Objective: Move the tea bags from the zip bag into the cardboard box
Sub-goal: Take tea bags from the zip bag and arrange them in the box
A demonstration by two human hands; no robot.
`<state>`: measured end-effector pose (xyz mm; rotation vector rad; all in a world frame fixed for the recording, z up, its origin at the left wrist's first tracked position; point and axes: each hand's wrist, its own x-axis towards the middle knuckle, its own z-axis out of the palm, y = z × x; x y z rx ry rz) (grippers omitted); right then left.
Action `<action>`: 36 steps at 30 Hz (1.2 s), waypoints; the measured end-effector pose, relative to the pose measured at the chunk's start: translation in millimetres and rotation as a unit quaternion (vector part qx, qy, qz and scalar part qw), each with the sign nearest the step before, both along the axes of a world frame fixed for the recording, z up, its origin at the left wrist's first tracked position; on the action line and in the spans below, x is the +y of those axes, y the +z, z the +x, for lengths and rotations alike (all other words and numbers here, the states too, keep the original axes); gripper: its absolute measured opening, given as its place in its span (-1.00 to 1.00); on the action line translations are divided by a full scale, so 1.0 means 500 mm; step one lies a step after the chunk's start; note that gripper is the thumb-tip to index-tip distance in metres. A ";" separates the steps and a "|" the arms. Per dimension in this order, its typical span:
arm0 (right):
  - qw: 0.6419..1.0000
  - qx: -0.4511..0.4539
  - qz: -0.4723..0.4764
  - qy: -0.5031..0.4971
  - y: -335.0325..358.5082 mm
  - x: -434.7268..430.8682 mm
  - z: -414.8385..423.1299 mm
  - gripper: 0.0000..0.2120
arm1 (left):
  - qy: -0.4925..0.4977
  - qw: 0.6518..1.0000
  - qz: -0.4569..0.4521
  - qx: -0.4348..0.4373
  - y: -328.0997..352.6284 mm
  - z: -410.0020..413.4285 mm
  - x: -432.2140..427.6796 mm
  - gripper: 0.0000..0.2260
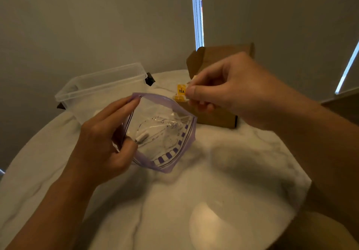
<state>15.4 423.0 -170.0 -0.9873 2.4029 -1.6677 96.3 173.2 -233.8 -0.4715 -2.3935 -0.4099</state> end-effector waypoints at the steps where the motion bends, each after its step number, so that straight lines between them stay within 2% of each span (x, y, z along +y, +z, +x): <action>1: 0.999 -0.023 0.003 0.028 -0.017 -0.004 0.028 -0.93 | 0.002 1.000 -0.003 -0.003 0.001 0.000 0.002 -0.39; 3: 0.997 -0.056 0.018 0.053 -0.051 -0.027 0.060 -0.93 | 0.004 1.000 -0.010 -0.003 0.003 0.002 0.007 -0.39; 6: 0.996 -0.073 0.012 0.041 -0.089 -0.076 0.067 -0.93 | 0.000 1.000 -0.014 0.004 0.005 0.004 0.012 -0.38; 13: 0.991 -0.073 0.115 -0.017 -0.114 -0.159 0.024 -0.76 | -0.007 1.000 -0.027 -0.010 0.002 0.004 0.014 -0.39; 16: 0.985 -0.088 0.148 -0.008 -0.107 -0.179 0.016 -0.73 | -0.016 0.999 -0.026 -0.009 0.001 0.004 0.017 -0.39; 21: 0.965 0.012 0.262 0.009 -0.105 -0.241 -0.006 -0.88 | -0.025 1.000 -0.014 -0.003 0.001 0.004 0.013 -0.40; 24: 0.948 0.048 0.314 0.030 -0.119 -0.270 -0.014 -0.85 | -0.026 1.000 -0.013 0.002 0.002 0.004 0.012 -0.42; 25: 0.946 0.052 0.318 0.033 -0.121 -0.274 -0.015 -0.83 | -0.026 1.000 -0.014 0.004 0.001 0.005 0.012 -0.42; 27: 0.947 0.046 0.317 0.030 -0.129 -0.282 -0.021 -0.93 | -0.024 1.000 -0.012 0.005 0.002 0.005 0.011 -0.43; 29: 0.950 0.030 0.311 0.020 -0.135 -0.284 -0.029 -0.81 | -0.022 1.000 -0.010 0.004 0.002 0.004 0.009 -0.42; 30: 0.951 0.028 0.307 0.016 -0.136 -0.286 -0.034 -0.82 | -0.023 1.000 -0.009 0.004 0.001 0.003 0.008 -0.42; 33: 0.947 0.042 0.317 -0.003 -0.136 -0.295 -0.041 -0.92 | -0.024 1.000 -0.002 0.004 0.000 0.003 0.008 -0.41; 36: 0.948 0.027 0.315 -0.028 -0.136 -0.302 -0.045 -0.74 | -0.023 1.000 -0.004 0.004 0.001 0.003 0.007 -0.41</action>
